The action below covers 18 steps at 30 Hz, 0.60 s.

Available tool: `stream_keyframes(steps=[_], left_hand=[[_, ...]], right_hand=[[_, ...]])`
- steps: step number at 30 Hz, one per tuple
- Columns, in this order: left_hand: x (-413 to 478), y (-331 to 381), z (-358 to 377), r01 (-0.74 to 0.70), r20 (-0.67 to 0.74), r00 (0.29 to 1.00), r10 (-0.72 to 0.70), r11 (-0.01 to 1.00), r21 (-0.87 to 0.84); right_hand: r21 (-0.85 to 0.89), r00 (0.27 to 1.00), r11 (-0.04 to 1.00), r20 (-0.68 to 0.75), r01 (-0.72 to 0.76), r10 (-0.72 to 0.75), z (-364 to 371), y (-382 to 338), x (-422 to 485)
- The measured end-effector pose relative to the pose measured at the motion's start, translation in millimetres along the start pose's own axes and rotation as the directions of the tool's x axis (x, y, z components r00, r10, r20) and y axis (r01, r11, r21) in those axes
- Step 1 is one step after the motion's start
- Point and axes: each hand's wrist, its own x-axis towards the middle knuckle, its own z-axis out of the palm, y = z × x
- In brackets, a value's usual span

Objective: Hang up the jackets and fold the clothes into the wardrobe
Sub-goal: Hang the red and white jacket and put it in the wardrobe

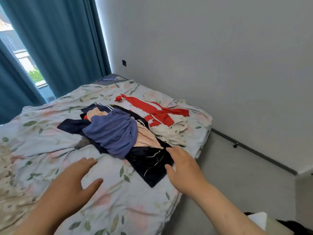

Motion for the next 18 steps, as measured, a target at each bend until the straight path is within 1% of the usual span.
stream_keyframes(steps=[4, 8, 13, 18], left_hand=[[51, 56, 26, -0.144, 0.011, 0.990, 0.144, 0.990, 0.012], [82, 109, 55, -0.266, 0.047, 0.963, 0.265, 0.964, 0.011], [112, 162, 78, -0.379, 0.084, 0.923, 0.376, 0.925, 0.031], [128, 217, 91, -0.489, 0.107, 0.866, 0.488, 0.872, -0.021]], right_hand=[[-0.013, 0.997, 0.997, -0.030, -0.072, 0.071, -25, 45, 0], [0.002, 0.989, 0.992, -0.077, -0.129, 0.129, -48, 91, -1], [0.029, 0.968, 0.974, -0.112, -0.224, 0.226, -72, 145, -4], [0.039, 0.942, 0.948, -0.110, -0.316, 0.318, -89, 190, -16]])
